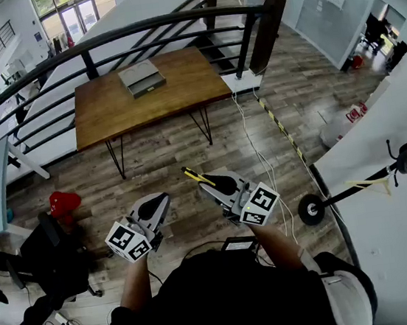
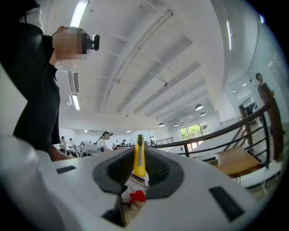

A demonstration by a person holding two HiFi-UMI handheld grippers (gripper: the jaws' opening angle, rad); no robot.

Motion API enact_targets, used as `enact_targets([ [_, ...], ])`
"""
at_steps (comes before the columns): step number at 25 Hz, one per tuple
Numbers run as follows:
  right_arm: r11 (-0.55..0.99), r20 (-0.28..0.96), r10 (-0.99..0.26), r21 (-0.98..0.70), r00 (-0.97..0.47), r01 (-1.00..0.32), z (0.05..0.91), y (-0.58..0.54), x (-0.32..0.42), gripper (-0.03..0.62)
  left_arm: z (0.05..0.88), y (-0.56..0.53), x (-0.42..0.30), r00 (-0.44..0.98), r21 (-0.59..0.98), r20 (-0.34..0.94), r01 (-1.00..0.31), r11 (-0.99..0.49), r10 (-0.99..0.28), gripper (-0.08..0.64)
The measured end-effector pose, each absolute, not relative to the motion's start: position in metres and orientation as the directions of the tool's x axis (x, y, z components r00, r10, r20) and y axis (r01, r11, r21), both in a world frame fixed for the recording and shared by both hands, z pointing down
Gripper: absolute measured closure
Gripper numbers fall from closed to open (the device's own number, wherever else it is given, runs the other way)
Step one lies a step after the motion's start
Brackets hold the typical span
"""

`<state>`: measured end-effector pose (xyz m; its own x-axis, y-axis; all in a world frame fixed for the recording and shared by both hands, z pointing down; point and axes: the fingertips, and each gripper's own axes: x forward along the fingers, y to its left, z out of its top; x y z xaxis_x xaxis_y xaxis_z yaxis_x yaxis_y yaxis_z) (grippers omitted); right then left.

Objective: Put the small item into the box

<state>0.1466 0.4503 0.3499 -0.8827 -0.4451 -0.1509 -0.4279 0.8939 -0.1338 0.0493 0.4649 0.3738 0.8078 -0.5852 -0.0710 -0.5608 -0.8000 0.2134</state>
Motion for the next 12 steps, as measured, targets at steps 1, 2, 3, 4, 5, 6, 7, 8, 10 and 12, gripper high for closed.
enact_targets([
  [1,0.896,-0.154,-0.44,-0.13,-0.885,-0.424,0.348,0.452,0.143,0.522,0.372,0.467,0.048,0.808,0.209,-0.072,-0.561,-0.801,-0.584,0.545],
  [2,0.898,-0.156,-0.437,-0.127,-0.886,-0.421,0.346,0.455,0.14,0.522,0.371,0.469,0.046,0.809,0.206,-0.071,-0.56,-0.802,-0.583,0.545],
  [3,0.899,-0.159,-0.436,-0.127,-0.886,-0.42,0.345,0.457,0.138,0.522,0.371,0.471,0.045,0.81,0.204,-0.07,-0.56,-0.803,-0.582,0.544],
  [4,0.898,-0.16,-0.438,-0.128,-0.885,-0.421,0.344,0.459,0.137,0.522,0.372,0.473,0.045,0.811,0.205,-0.067,-0.558,-0.804,-0.581,0.545],
  [5,0.896,-0.161,-0.442,-0.132,-0.883,-0.424,0.344,0.46,0.137,0.522,0.373,0.474,0.045,0.814,0.206,-0.065,-0.556,-0.805,-0.578,0.545],
  [6,0.894,-0.158,-0.446,-0.135,-0.881,-0.428,0.345,0.461,0.138,0.522,0.373,0.475,0.046,0.816,0.206,-0.066,-0.551,-0.808,-0.574,0.545],
  [7,0.893,-0.155,-0.448,-0.137,-0.881,-0.43,0.345,0.462,0.138,0.522,0.372,0.476,0.046,0.819,0.203,-0.07,-0.547,-0.812,-0.569,0.545],
  [8,0.892,-0.152,-0.448,-0.138,-0.881,-0.43,0.346,0.462,0.138,0.522,0.371,0.477,0.047,0.821,0.199,-0.075,-0.544,-0.815,-0.566,0.545],
  [10,0.893,-0.148,-0.447,-0.138,-0.882,-0.429,0.346,0.464,0.139,0.522,0.367,0.479,0.048,0.82,0.2,-0.079,-0.544,-0.815,-0.567,0.545],
  [12,0.894,-0.151,-0.445,-0.135,-0.882,-0.428,0.345,0.467,0.139,0.521,0.366,0.479,0.048,0.817,0.201,-0.077,-0.548,-0.812,-0.571,0.543],
])
